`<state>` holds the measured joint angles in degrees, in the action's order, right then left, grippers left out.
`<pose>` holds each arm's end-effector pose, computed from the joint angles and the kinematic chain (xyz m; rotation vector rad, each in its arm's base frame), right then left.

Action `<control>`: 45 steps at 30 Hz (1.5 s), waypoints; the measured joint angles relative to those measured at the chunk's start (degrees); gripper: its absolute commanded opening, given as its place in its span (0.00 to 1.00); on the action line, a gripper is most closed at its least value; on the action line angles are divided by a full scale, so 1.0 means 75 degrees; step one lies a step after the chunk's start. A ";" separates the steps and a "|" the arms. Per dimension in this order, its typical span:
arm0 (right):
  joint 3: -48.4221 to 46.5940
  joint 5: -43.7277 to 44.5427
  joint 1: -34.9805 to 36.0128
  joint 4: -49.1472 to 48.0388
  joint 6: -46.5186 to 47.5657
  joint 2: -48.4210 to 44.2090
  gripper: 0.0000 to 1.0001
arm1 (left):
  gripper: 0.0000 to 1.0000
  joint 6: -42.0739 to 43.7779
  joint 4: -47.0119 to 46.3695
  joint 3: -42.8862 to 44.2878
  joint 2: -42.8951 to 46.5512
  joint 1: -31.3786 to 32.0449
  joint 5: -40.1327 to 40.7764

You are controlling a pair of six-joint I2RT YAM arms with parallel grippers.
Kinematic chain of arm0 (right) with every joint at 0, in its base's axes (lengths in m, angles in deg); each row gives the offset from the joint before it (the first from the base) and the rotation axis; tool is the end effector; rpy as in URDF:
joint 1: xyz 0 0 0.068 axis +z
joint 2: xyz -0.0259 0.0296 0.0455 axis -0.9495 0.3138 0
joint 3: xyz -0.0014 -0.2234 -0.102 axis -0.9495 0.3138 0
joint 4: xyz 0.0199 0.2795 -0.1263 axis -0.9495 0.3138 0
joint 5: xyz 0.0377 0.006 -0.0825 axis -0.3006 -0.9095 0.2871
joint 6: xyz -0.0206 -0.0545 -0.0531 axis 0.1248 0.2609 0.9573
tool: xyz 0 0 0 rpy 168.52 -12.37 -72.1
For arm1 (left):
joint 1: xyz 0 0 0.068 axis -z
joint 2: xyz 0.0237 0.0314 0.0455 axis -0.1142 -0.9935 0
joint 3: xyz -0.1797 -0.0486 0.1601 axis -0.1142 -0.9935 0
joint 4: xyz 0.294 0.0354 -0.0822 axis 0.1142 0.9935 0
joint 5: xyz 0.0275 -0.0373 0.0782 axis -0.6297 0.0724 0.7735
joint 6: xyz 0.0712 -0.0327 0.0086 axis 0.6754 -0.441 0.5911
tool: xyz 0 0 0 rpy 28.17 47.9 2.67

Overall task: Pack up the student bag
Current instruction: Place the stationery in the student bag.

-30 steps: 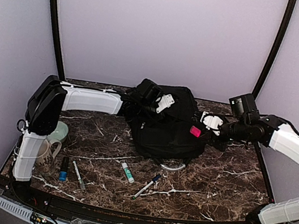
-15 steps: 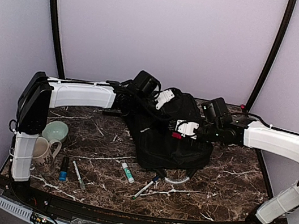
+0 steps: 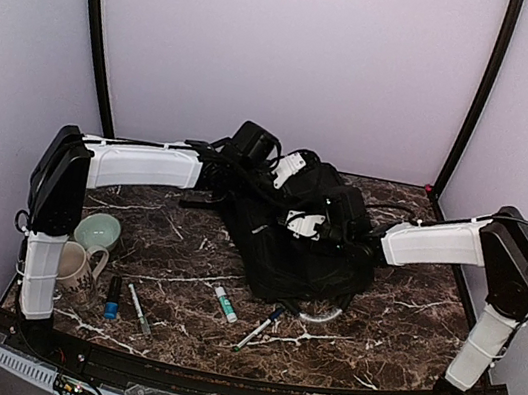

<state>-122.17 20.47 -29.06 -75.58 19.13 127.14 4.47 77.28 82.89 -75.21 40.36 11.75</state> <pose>0.3368 0.2813 0.1138 -1.5245 1.5890 -0.4670 0.3666 -0.4082 0.2077 1.1244 1.8197 -0.5448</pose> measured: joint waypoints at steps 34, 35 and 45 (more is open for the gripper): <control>0.0262 -0.1988 -0.0801 0.1183 -0.2092 -0.1536 0.61 | 0.00 -0.0356 -0.1081 -0.1128 0.0251 -0.0149 -0.0396; 0.0152 -0.2037 -0.0831 0.1212 -0.2145 -0.1387 0.56 | 0.00 -0.0356 -0.1093 -0.1139 0.0251 -0.0149 -0.0396; -0.0463 -0.2340 -0.1011 0.1250 -0.2605 -0.0863 0.08 | 0.29 -0.0300 -0.1276 -0.1469 0.0501 -0.0157 -0.0315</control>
<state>-125.64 2.92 -36.64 -66.20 -0.41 120.67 2.22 67.70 71.87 -71.45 39.18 9.39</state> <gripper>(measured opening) 0.163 0.110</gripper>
